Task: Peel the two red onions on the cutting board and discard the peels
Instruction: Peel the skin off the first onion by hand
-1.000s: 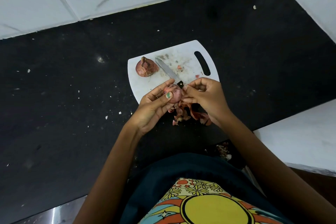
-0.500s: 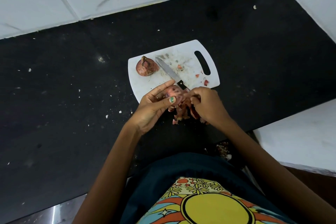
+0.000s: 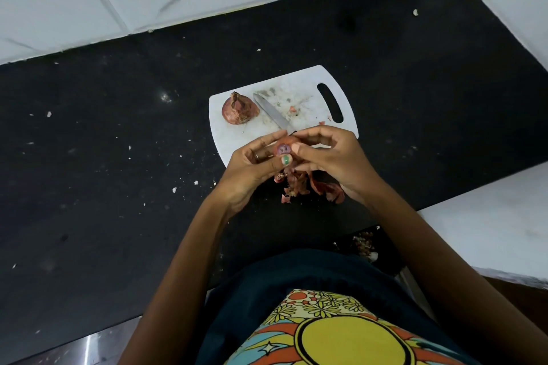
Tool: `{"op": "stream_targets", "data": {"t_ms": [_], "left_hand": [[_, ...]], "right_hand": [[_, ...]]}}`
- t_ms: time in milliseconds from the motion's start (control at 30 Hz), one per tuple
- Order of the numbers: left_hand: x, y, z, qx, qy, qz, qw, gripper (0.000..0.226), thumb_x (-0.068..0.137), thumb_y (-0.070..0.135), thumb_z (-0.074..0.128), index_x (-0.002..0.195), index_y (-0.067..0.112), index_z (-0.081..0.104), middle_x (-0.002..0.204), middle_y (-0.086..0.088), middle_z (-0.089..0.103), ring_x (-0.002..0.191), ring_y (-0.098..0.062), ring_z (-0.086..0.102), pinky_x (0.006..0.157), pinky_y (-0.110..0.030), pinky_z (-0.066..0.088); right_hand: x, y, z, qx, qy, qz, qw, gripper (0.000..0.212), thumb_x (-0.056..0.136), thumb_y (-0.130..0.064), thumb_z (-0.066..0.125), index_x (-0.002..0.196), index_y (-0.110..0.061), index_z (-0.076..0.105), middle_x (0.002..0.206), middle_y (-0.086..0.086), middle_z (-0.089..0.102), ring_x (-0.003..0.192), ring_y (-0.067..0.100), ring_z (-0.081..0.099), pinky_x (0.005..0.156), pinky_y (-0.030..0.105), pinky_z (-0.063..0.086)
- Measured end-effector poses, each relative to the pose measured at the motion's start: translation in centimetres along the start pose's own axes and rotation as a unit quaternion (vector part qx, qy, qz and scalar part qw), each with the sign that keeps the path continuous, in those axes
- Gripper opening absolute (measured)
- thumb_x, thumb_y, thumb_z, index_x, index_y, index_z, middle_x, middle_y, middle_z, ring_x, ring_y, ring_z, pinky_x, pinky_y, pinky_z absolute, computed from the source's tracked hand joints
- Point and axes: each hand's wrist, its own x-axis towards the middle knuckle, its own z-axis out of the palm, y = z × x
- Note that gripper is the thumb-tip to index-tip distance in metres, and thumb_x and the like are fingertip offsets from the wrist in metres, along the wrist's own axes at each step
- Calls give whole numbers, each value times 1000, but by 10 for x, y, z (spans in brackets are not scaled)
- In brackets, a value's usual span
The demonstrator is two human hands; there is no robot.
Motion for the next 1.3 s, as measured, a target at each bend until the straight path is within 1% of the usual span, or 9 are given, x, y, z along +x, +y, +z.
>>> {"op": "stream_targets", "data": {"t_ms": [100,200,367,500,633,767,1000,1200,1300], "left_hand": [[2,-3,-2,20,13,-22,999,38,70,16,70,108,17,68,96,-5,75,90,-16,72,78,-25,58],[2,-4,-3,21,15,-28,999,35,72,17,67,107,17,68,92,-3,76,86,-13,72,74,-22,58],[3,-5,-4,36,18,-22,999,36,73,18,68,109,15,68,94,-5,76,87,-16,73,74,-23,58],[2,-5,-3,37,23,-16,999,34,72,16,68,106,15,68,89,-4,76,80,-14,73,70,-21,58],[1,-6,-3,29,28,-21,999,37,72,17,68,109,13,67,90,-4,76,82,-15,73,75,-24,59],[1,-6,-3,24,32,-20,999,36,70,17,69,106,15,68,89,-2,76,81,-13,72,74,-24,59],[1,-3,-1,26,39,-3,999,34,68,11,70,102,15,68,86,2,76,80,-12,72,69,-21,58],[0,-2,0,27,32,-4,999,35,67,11,71,102,15,68,86,2,76,81,-11,72,69,-21,58],[1,-3,-2,13,33,-13,999,34,69,16,69,103,15,68,84,-1,76,77,-11,72,67,-20,58]], "right_hand": [[0,1,-1,18,0,1,1000,29,83,-3,69,112,0,65,110,18,66,95,24,70,75,35,59],[0,2,-3,3,-13,0,1000,32,82,-2,70,114,-3,66,108,13,69,96,23,70,80,38,59],[2,4,-2,-69,3,-31,997,33,79,-5,74,112,-7,67,102,8,72,91,19,71,83,43,58],[3,3,-2,-114,-3,-47,992,36,79,-4,74,113,-5,67,100,7,72,85,17,72,81,40,59],[4,4,-2,-122,0,-53,991,35,78,-1,72,113,-3,67,100,6,73,87,15,72,83,38,58],[6,5,-4,-109,15,-53,993,32,79,3,67,109,-6,69,98,7,73,90,18,71,84,43,58],[3,5,-1,-86,3,-59,995,36,78,-7,76,113,-2,67,103,7,72,92,17,71,85,35,57],[4,3,-3,-129,0,-80,988,34,78,-3,74,112,-5,68,99,3,72,89,10,70,80,24,57],[5,3,-5,-115,12,-88,989,31,81,5,67,110,-3,68,98,5,72,89,14,71,78,26,58]]}}
